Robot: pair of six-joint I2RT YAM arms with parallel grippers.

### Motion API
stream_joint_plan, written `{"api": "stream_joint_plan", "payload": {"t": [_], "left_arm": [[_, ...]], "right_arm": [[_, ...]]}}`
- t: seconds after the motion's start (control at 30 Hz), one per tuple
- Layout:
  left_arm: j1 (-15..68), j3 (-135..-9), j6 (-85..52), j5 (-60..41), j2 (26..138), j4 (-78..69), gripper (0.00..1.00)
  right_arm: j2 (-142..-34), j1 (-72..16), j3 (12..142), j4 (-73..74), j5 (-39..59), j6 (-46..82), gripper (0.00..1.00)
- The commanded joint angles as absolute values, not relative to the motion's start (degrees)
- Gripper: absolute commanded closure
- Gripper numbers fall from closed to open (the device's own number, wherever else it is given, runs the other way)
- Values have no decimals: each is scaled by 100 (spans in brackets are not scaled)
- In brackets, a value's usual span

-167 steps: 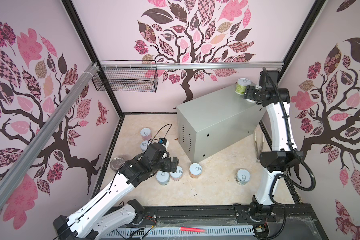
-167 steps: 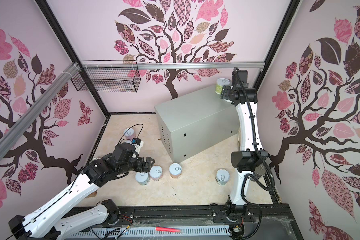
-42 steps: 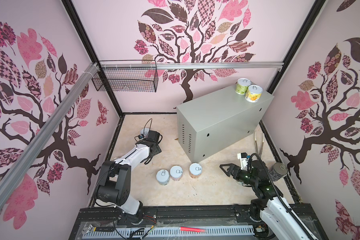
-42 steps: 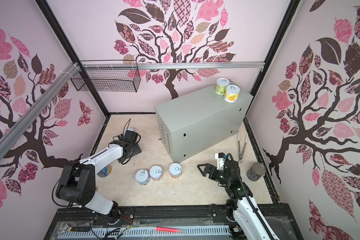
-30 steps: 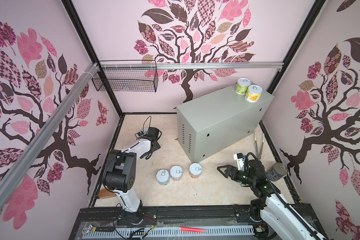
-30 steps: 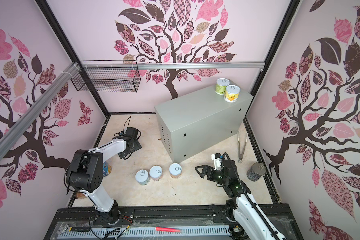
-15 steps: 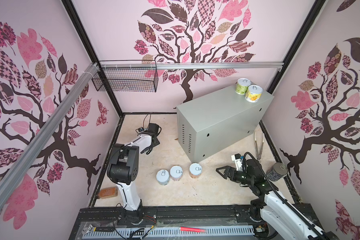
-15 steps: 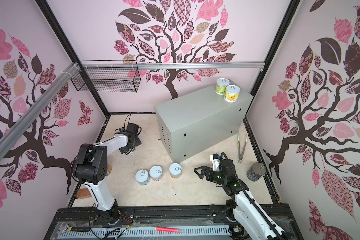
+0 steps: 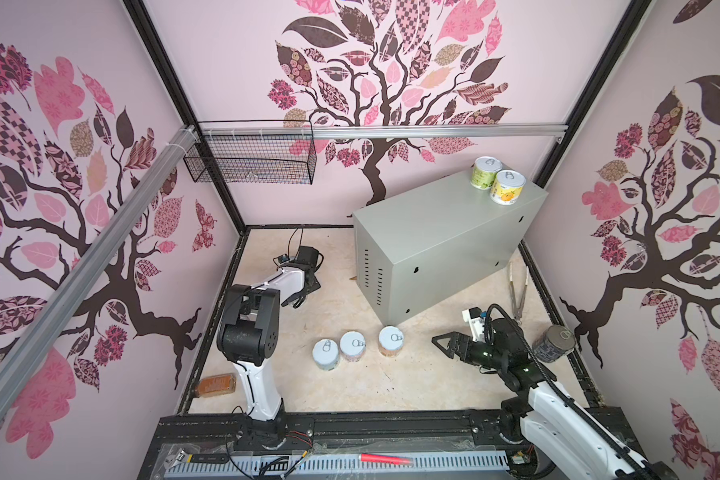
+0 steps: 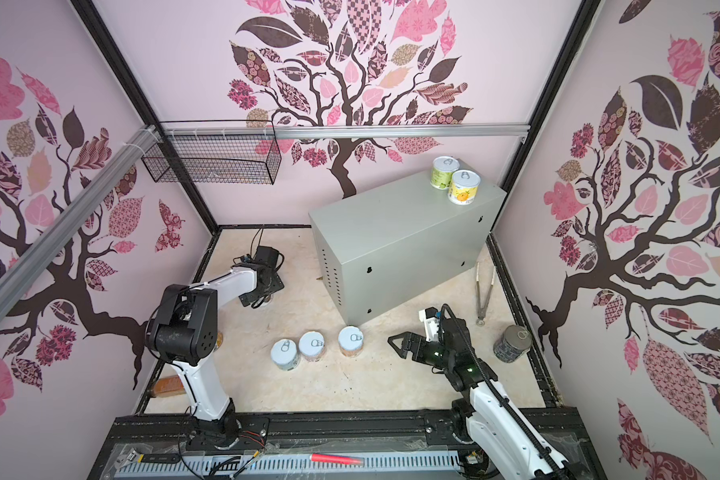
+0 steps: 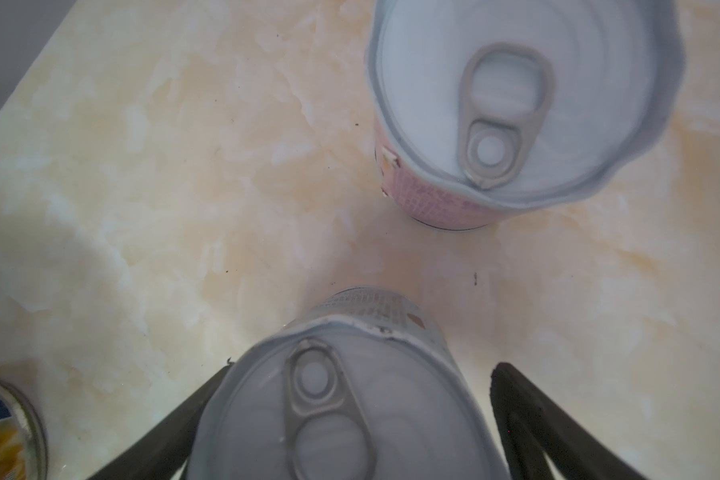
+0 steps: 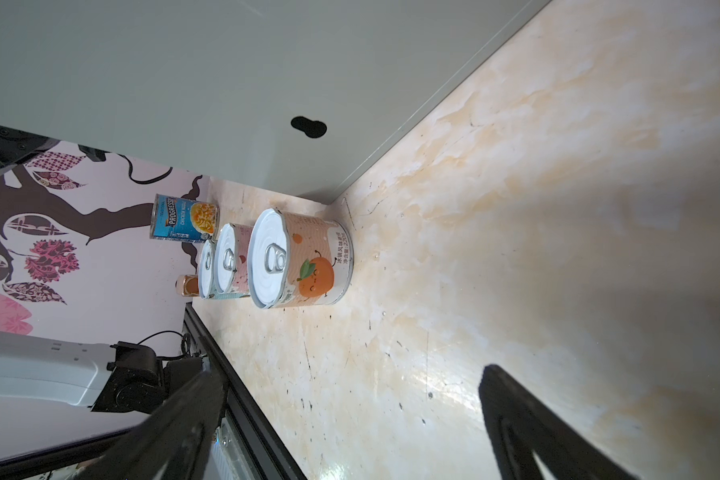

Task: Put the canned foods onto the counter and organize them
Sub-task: 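Close the left gripper around the white-lidded teal-label can, then lift the teal-label can with the left gripper toward the cabinet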

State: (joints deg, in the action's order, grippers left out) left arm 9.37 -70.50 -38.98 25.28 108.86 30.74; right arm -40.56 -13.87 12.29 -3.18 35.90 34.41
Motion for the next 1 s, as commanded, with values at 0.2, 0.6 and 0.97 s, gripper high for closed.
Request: {"api": "stream_joint_plan", "payload": {"t": [0.2,0.6,0.97], "left_arm": [[944,-7268,-3949,2514,10982,3093,8],[984,-7285,-3895,2479,10899,3101,39],[1057,-7266,-3926,2381,10505,3339,47]], "right_arm": [[-4043,-1466,1373,-251,3621,3317,0],[-4064,-1513,1380,-226,3587,3298,0],[-4078,-1521,1352,-192,3465,3295,0]]}}
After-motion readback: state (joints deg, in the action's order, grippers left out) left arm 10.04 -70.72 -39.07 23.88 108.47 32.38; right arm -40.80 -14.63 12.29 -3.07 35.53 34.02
